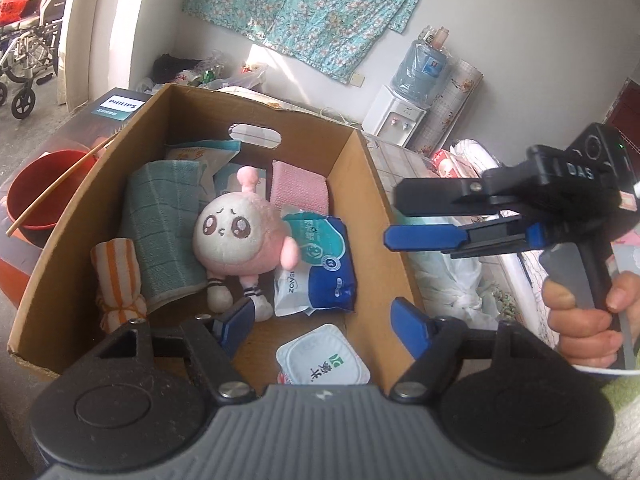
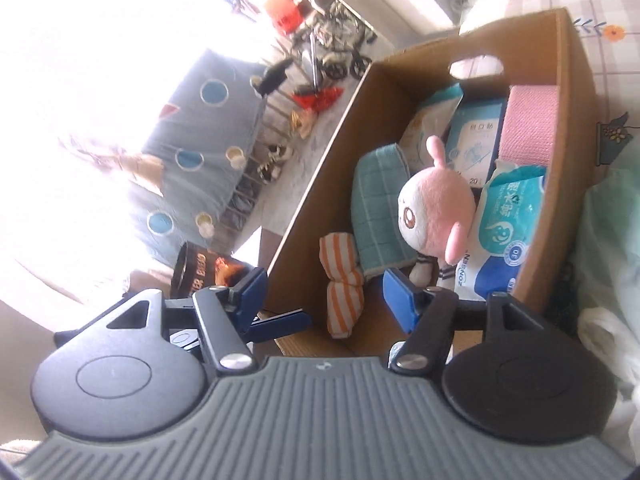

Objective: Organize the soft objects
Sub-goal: 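Close the left tool on the gold snack box while the right tool grasps the green scrunchie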

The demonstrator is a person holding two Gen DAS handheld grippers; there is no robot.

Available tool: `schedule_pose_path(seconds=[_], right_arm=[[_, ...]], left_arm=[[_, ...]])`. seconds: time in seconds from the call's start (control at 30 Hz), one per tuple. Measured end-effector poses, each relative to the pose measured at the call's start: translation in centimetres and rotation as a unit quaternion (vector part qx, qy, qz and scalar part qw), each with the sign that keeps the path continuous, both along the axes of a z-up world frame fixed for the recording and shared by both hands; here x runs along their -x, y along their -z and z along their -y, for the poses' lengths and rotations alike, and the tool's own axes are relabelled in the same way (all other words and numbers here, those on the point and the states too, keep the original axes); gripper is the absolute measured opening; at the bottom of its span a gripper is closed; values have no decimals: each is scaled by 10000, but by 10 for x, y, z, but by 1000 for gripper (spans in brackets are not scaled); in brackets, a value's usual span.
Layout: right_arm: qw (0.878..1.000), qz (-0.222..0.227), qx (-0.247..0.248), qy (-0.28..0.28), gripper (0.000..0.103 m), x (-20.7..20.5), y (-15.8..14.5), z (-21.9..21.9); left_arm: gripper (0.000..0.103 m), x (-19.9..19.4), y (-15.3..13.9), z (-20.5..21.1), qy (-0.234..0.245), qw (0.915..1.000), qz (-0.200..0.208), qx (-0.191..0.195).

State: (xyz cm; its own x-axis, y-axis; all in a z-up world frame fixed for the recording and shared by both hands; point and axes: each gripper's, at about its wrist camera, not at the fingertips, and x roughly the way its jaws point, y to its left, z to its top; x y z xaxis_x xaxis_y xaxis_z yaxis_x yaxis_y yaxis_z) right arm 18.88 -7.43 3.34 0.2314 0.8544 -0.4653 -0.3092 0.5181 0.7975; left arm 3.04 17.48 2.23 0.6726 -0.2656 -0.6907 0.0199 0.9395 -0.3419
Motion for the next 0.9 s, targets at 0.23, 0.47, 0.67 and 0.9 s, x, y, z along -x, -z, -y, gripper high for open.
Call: schedule_pose_path(seconds=[0.23, 0.47, 0.67, 0.9], right_arm=[[9762, 439, 257, 2106, 77, 66, 1, 155], [9107, 704, 1982, 3554, 82, 98, 31, 239], [8819, 776, 3033, 3526, 82, 84, 93, 240], [8759, 697, 3409, 3343, 82, 57, 131, 235]], left_arm=[[78, -40, -8, 60, 715, 9970, 66, -291], [87, -96, -28, 132, 1354, 9874, 54, -819], [90, -175, -24, 208, 1674, 9793, -380, -1075], [94, -261, 23, 281, 1817, 9698, -1214, -1083]])
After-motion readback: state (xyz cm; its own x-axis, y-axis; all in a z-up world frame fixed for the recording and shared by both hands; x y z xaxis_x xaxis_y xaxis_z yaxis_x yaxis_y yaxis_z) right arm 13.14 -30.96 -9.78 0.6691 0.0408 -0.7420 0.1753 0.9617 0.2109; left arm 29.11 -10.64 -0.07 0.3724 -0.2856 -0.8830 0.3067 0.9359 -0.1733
